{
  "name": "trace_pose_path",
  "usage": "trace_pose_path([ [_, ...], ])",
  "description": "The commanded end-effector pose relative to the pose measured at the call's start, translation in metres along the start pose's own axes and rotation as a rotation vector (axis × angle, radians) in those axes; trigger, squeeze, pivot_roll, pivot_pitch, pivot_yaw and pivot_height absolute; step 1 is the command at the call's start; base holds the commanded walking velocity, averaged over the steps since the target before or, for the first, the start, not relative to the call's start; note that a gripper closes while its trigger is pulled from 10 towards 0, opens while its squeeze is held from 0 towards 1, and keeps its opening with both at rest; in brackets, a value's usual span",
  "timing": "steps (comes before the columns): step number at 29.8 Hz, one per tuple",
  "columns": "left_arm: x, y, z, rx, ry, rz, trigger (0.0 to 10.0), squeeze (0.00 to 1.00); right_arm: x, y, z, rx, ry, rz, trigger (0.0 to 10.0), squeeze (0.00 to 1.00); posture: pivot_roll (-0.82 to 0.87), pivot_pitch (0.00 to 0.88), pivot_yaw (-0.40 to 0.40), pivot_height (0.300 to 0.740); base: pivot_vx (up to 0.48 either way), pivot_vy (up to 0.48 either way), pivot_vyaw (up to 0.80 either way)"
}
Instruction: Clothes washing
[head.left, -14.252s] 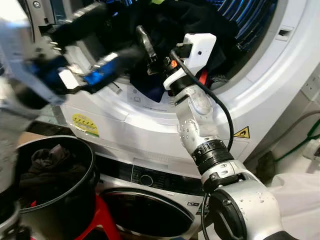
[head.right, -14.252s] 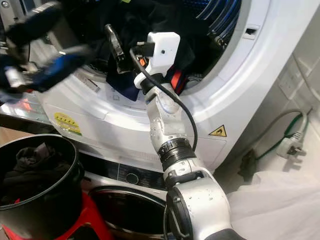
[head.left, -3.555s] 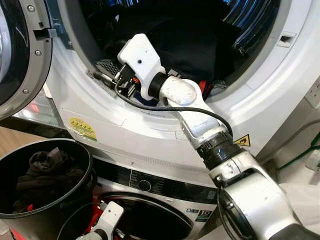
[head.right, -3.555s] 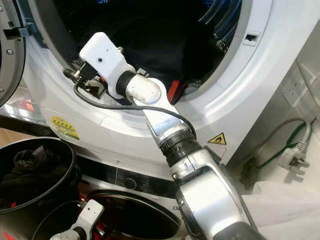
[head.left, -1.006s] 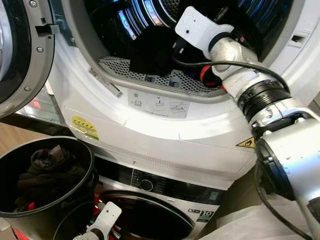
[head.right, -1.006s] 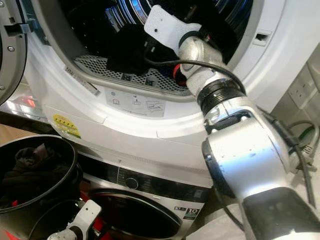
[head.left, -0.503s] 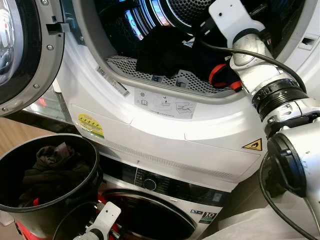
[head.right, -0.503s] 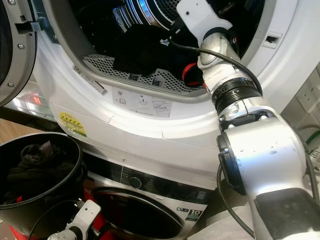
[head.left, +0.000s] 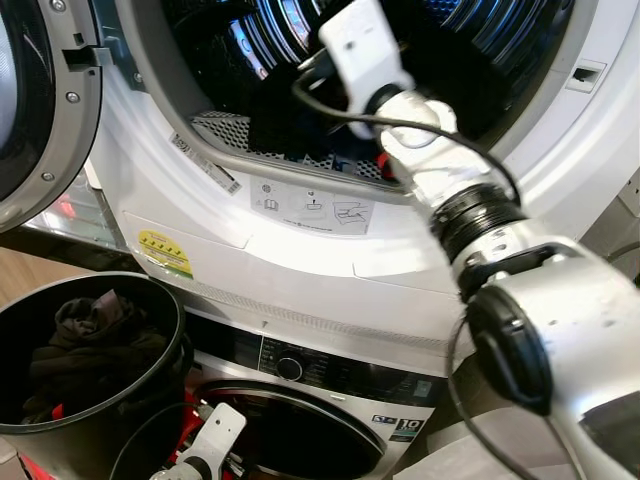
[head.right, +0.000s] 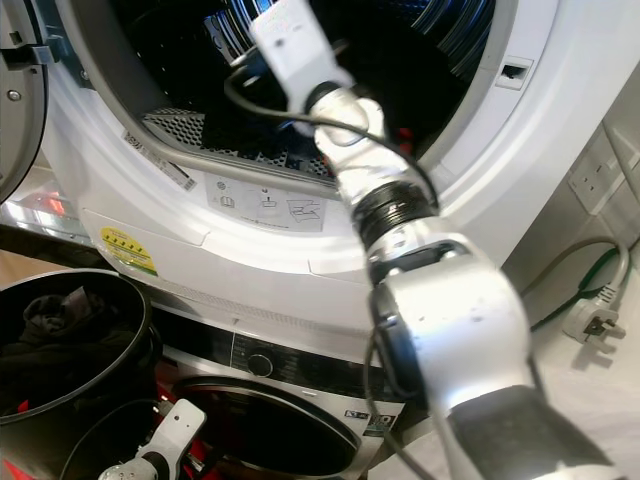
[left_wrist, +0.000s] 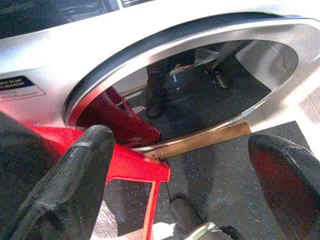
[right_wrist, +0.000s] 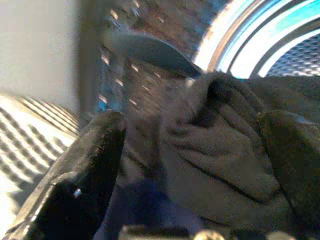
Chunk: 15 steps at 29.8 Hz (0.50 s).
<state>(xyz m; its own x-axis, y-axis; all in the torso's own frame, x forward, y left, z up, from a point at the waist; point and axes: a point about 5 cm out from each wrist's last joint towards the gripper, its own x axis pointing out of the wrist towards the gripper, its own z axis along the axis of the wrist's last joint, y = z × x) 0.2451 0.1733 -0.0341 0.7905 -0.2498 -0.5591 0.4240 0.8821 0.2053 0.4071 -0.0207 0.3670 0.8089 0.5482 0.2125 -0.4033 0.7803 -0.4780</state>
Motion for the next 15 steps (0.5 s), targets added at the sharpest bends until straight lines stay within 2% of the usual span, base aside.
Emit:
trace_pose_path([
  [1, 0.0, -0.002, 0.0, 0.007, 0.003, -0.012, 10.0, 0.0, 0.0, -0.001, 0.01, 0.057, -0.071, 0.044, 10.0, 0.0, 0.17, 0.0, -0.081, 0.74, 0.0, 0.0, 0.0],
  [3, 0.0, -0.003, 0.0, 0.007, 0.003, -0.014, 10.0, 0.0, -0.001, -0.003, 0.018, 0.101, -0.137, 0.094, 10.0, 0.0, 0.17, 0.0, -0.079, 0.74, 0.0, 0.0, 0.0],
  [4, 0.0, -0.003, -0.001, 0.007, 0.004, -0.016, 10.0, 0.0, -0.003, -0.006, 0.021, 0.093, -0.16, 0.088, 10.0, 0.0, 0.17, 0.0, -0.077, 0.74, 0.0, 0.0, 0.0],
  [5, 0.0, -0.004, -0.001, 0.007, 0.004, -0.018, 10.0, 0.0, -0.005, -0.013, 0.023, 0.079, -0.188, 0.062, 10.0, 0.0, 0.17, 0.0, -0.078, 0.74, 0.0, 0.0, 0.0],
  [7, -0.001, -0.004, -0.002, 0.006, 0.006, -0.021, 10.0, 0.0, -0.009, -0.026, 0.028, 0.128, -0.238, 0.014, 10.0, 0.0, 0.16, 0.0, -0.072, 0.74, 0.0, 0.0, 0.0],
  [9, -0.001, -0.005, -0.002, 0.013, 0.009, -0.029, 10.0, 0.0, -0.014, -0.039, 0.035, 0.14, -0.304, -0.057, 10.0, 0.0, 0.15, 0.0, -0.069, 0.74, 0.0, 0.0, 0.0],
  [12, 0.0, -0.004, -0.002, 0.01, 0.007, -0.029, 10.0, 0.0, -0.019, -0.048, 0.038, 0.15, -0.354, -0.089, 10.0, 0.0, 0.15, 0.0, -0.068, 0.74, 0.0, 0.0, 0.0],
  [14, 0.0, -0.004, -0.001, 0.01, 0.006, -0.029, 10.0, 0.0, -0.02, -0.048, 0.036, 0.143, -0.357, -0.071, 10.0, 0.0, 0.15, 0.0, -0.066, 0.74, 0.0, 0.0, 0.0],
  [15, 0.0, -0.004, -0.001, 0.01, 0.005, -0.03, 10.0, 0.0, -0.021, -0.046, 0.032, 0.139, -0.359, -0.02, 10.0, 0.0, 0.15, 0.0, -0.066, 0.74, 0.0, 0.0, 0.0],
])
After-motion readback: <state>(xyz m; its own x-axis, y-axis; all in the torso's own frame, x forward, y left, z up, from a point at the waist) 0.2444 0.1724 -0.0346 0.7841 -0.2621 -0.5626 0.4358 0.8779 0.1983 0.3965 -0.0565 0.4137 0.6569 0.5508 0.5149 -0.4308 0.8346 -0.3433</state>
